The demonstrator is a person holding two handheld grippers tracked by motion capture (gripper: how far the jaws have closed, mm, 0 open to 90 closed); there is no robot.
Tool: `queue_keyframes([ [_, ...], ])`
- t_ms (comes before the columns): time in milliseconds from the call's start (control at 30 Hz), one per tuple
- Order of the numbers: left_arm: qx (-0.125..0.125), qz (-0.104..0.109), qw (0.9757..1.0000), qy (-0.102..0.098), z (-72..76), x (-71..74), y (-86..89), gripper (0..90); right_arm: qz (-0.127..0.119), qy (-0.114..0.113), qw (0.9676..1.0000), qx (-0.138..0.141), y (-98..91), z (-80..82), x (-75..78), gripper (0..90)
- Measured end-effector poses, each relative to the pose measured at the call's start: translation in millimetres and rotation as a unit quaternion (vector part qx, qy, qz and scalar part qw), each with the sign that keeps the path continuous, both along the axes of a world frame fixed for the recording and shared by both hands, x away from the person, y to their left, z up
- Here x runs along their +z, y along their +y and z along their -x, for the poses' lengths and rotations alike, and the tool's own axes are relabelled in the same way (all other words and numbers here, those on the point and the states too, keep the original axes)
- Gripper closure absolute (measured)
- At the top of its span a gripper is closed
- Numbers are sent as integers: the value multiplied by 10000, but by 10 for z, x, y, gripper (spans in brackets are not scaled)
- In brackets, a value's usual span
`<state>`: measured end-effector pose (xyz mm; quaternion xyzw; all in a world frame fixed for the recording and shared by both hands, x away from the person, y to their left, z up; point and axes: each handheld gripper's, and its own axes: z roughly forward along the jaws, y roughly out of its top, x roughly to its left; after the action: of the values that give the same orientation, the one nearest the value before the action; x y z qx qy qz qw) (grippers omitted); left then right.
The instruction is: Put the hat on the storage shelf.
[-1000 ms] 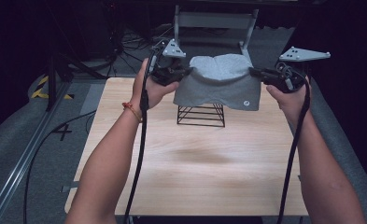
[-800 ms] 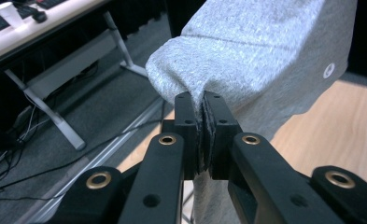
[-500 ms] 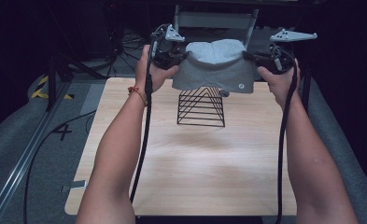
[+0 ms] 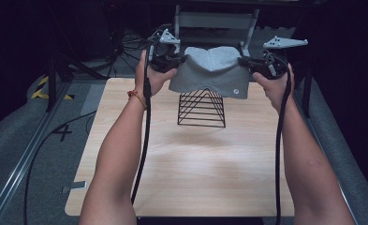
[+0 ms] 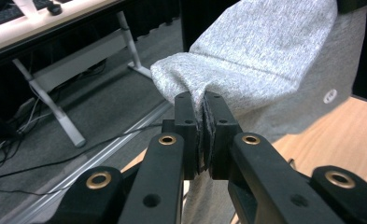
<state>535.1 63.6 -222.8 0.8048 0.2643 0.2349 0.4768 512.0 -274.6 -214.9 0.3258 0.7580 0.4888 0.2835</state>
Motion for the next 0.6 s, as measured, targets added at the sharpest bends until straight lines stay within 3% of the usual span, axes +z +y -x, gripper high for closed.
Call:
queue_keyframes([
  [233, -114, 184, 9998, -34, 156, -25, 77, 856, -48, -80, 9998, 159, -12, 153, 11, 860],
  [333, -178, 69, 9998, -51, 205, -16, 92, 856, -19, -115, 9998, 190, 3, 192, 37, 860],
  [400, -238, -43, 9997, -69, 242, -55, 93, 856, 81, -153, 9996, 231, 22, 231, 43, 859],
  [600, -214, 153, 9996, 96, 239, -216, 108, 856, 184, -74, 9995, 257, 38, 246, -42, 858],
])
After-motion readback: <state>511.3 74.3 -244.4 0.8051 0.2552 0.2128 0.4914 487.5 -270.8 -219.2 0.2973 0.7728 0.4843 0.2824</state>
